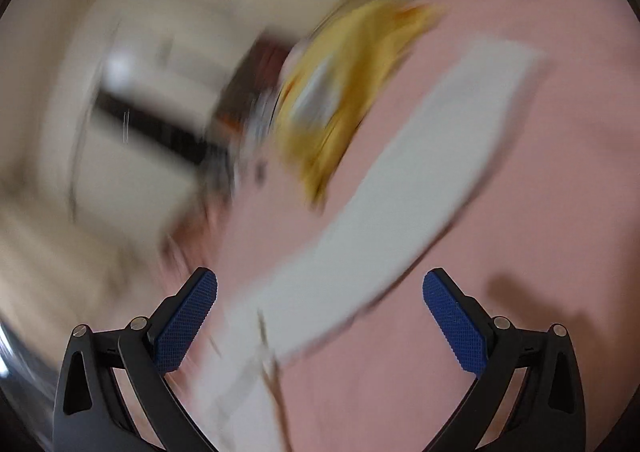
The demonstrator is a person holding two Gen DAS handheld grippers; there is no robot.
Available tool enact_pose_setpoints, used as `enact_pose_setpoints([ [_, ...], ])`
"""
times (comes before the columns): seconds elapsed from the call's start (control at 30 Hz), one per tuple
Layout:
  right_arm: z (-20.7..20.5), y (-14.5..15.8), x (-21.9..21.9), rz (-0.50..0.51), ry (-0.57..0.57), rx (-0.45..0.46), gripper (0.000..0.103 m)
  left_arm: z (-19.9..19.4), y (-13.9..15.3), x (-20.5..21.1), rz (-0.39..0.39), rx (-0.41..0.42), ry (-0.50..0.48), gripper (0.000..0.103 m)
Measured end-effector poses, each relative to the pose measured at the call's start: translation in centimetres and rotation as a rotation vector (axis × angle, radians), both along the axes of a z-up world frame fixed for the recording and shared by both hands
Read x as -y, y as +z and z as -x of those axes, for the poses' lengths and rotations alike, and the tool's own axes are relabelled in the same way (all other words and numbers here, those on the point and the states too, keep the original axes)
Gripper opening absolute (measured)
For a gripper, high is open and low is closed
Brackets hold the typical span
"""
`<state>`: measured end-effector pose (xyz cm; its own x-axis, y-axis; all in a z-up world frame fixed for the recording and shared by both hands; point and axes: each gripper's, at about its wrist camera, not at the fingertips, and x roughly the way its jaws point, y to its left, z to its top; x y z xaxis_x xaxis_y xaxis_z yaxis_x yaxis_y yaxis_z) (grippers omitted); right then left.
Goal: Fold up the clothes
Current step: 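Grasp the other sleeve cuff with the right gripper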
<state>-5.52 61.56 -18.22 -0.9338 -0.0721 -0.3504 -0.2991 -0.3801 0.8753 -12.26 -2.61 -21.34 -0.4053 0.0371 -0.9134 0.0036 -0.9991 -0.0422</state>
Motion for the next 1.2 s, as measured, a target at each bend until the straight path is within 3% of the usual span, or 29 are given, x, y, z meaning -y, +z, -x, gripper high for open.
enact_pose_setpoints([
  [0.13,-0.4,-1.8,-5.4,0.051,-0.076,-0.023,0.103,-1.4,-1.0,-0.5,0.019,-0.107,0.038,0.103],
  [0.3,1.5,-4.4,-8.4,0.149,-0.12,-0.06,0.102,-2.8,-1.4,-0.3,0.009,-0.21,0.029,0.103],
  [0.53,7.4,-4.4,-9.3,0.009,-0.154,0.243,0.103,-2.5,-1.6,-0.4,0.027,-0.213,0.034,0.103],
  [0.73,9.8,-4.6,-10.0,-0.005,-0.147,0.285,0.103,-2.6,-1.7,-0.4,0.028,-0.224,0.035,0.103],
  [0.8,9.5,-4.6,-9.7,-0.032,-0.153,0.311,0.094,-2.7,-1.7,-0.4,0.03,-0.228,0.035,0.103],
  [0.9,9.1,-4.9,-9.8,-0.041,-0.176,0.346,0.069,-2.7,-1.8,-0.3,0.026,-0.23,0.034,0.103],
  [0.97,8.3,-5.5,-10.2,-0.029,-0.198,0.383,0.033,-2.7,-1.8,-0.3,0.026,-0.231,0.034,0.103],
  [1.03,7.3,-6.3,-10.8,-0.012,-0.197,0.401,0.008,-2.8,-1.8,-0.3,0.025,-0.232,0.034,0.103],
  [1.13,6.7,-6.4,-11.2,-0.011,-0.162,0.37,0.007,-2.8,-1.8,-0.3,0.024,-0.232,0.034,0.103],
  [1.2,6.4,-4.8,-10.6,-0.046,-0.167,0.334,0.007,-2.8,-1.7,-0.3,0.022,-0.232,0.034,0.103],
])
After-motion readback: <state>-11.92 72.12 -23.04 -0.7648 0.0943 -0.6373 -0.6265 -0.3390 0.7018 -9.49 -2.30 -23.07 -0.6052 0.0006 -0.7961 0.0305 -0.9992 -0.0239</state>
